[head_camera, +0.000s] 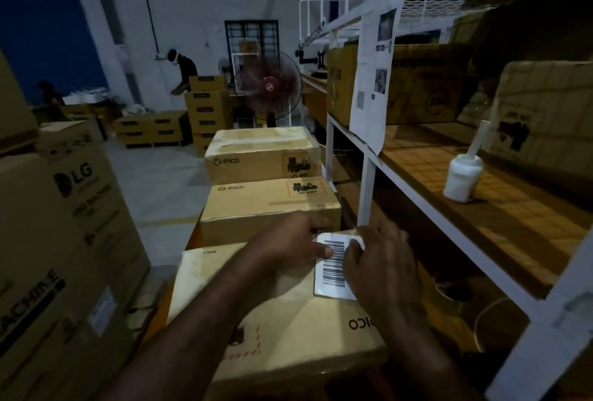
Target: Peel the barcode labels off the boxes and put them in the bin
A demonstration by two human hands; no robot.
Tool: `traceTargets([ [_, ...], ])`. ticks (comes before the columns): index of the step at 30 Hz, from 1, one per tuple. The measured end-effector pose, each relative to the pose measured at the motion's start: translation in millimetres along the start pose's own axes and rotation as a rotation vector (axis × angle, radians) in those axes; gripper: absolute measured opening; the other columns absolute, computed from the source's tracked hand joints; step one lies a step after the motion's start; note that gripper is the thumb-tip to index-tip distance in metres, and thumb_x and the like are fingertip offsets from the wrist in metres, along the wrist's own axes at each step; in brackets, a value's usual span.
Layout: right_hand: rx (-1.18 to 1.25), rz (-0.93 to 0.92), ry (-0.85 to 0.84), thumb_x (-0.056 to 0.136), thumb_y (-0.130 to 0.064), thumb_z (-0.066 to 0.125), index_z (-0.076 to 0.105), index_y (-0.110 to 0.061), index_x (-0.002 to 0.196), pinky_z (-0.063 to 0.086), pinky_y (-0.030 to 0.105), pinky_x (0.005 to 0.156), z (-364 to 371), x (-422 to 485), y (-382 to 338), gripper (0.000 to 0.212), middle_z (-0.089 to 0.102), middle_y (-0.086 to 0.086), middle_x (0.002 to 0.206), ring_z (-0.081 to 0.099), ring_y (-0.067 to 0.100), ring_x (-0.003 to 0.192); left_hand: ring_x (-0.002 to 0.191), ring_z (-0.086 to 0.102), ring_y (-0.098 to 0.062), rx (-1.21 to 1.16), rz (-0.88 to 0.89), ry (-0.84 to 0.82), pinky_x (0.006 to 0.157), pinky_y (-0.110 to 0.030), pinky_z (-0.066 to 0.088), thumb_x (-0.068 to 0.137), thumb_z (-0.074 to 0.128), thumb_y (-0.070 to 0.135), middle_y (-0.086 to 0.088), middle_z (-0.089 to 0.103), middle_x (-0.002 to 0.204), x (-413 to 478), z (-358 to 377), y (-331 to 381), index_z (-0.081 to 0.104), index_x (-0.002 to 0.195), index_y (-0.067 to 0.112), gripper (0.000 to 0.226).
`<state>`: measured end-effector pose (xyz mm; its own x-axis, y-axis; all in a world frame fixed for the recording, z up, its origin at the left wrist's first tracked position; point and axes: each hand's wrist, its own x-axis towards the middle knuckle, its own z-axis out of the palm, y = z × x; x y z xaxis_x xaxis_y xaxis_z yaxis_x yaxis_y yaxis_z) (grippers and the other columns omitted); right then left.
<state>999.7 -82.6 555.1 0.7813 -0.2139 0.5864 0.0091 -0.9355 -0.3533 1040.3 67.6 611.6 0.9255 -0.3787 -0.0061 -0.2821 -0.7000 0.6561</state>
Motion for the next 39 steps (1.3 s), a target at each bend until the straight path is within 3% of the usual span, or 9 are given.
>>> traceTargets([
  [3, 0.041, 0.034, -0.012, 0.087, -0.032, 0.061, 0.064, -0.019, 0.109, 0.049, 0.034, 0.085, -1.8, -0.7, 4.7, 0.026, 0.058, 0.004, 0.11, 0.054, 0.022, 0.103, 0.09, 0.069, -0.019, 0.116, 0.041, -0.13, 0.081, -0.039, 0.055, 0.083, 0.077, 0.024, 0.0, 0.075, 0.097, 15.3, -12.4, 8.3, 0.074, 0.102, 0.017, 0.021],
  [8, 0.229, 0.118, -0.045, 0.088, -0.028, 0.064, 0.059, -0.022, 0.105, 0.047, 0.032, 0.087, -2.1, 0.1, 8.4, 0.019, 0.051, 0.002, 0.114, 0.049, 0.02, 0.108, 0.089, 0.069, -0.012, -0.032, 0.044, -0.18, 0.08, -0.031, 0.055, 0.081, 0.079, 0.021, 0.007, 0.075, 0.091, 29.2, -15.8, -1.4, 0.074, 0.09, 0.025, 0.011],
  [11, 0.225, 0.05, -0.01, 0.086, -0.025, 0.066, 0.059, -0.022, 0.097, 0.038, 0.022, 0.083, 2.3, 4.7, 4.4, 0.013, 0.054, -0.001, 0.106, 0.049, 0.016, 0.104, 0.091, 0.07, -0.014, -0.169, 0.022, -0.118, 0.084, -0.033, 0.056, 0.083, 0.077, 0.017, 0.002, 0.077, 0.092, 29.0, -20.1, -14.4, 0.076, 0.091, 0.019, 0.009],
  [14, 0.219, 0.012, -0.001, 0.088, -0.022, 0.064, 0.058, -0.026, 0.095, 0.045, 0.026, 0.084, 4.2, 9.3, 0.3, 0.01, 0.058, -0.006, 0.1, 0.051, 0.014, 0.102, 0.094, 0.069, -0.014, -0.298, 0.024, -0.087, 0.085, -0.032, 0.054, 0.086, 0.072, 0.017, 0.0, 0.076, 0.097, 25.4, -24.0, -24.3, 0.075, 0.097, 0.018, 0.011],
  [18, 0.195, -0.004, -0.024, 0.09, -0.014, 0.059, 0.061, -0.029, 0.101, 0.051, 0.039, 0.087, 7.5, 15.0, -1.2, 0.019, 0.064, -0.007, 0.1, 0.057, 0.017, 0.101, 0.106, 0.066, -0.017, -0.169, 0.018, -0.176, 0.098, -0.043, 0.05, 0.088, 0.068, 0.037, 0.003, 0.072, 0.112, 26.6, -20.3, -23.6, 0.069, 0.115, 0.024, 0.03],
  [22, 0.304, 0.073, -0.034, 0.091, -0.008, 0.058, 0.064, -0.021, 0.106, 0.048, 0.035, 0.091, 7.7, 20.5, -3.4, 0.021, 0.065, -0.001, 0.106, 0.061, 0.021, 0.104, 0.103, 0.067, -0.019, -0.059, -0.005, -0.204, 0.098, -0.05, 0.05, 0.082, 0.066, 0.053, 0.004, 0.073, 0.109, 31.8, -12.9, -20.1, 0.071, 0.108, 0.029, 0.036],
  [30, 0.426, 0.113, -0.005, 0.083, -0.002, 0.069, 0.06, -0.01, 0.118, 0.046, 0.033, 0.077, 1.0, 18.5, -1.7, 0.037, 0.057, 0.012, 0.12, 0.054, 0.018, 0.097, 0.098, 0.071, -0.018, -0.31, -0.037, -0.07, 0.095, -0.044, 0.055, 0.085, 0.073, 0.015, 0.001, 0.077, 0.098, 27.6, -12.2, -21.1, 0.076, 0.097, 0.019, 0.014],
  [35, 0.446, 0.222, -0.081, 0.083, -0.009, 0.072, 0.054, -0.016, 0.129, 0.049, 0.033, 0.085, -2.3, 23.1, -4.9, 0.049, 0.051, 0.007, 0.133, 0.057, 0.023, 0.11, 0.097, 0.072, -0.019, -0.384, -0.058, -0.06, 0.094, -0.044, 0.057, 0.084, 0.072, 0.007, -0.002, 0.078, 0.096, 26.9, -13.0, -21.7, 0.076, 0.096, 0.015, 0.015],
  [39, 0.425, 0.078, -0.083, 0.082, 0.0, 0.071, 0.06, -0.014, 0.124, 0.039, 0.019, 0.077, -2.0, 22.6, -4.1, 0.046, 0.053, -0.003, 0.102, 0.052, 0.015, 0.093, 0.099, 0.072, -0.021, -0.397, -0.096, -0.076, 0.094, -0.043, 0.057, 0.084, 0.072, 0.005, -0.005, 0.077, 0.097, 29.4, -14.9, -20.0, 0.076, 0.097, 0.013, 0.016],
])
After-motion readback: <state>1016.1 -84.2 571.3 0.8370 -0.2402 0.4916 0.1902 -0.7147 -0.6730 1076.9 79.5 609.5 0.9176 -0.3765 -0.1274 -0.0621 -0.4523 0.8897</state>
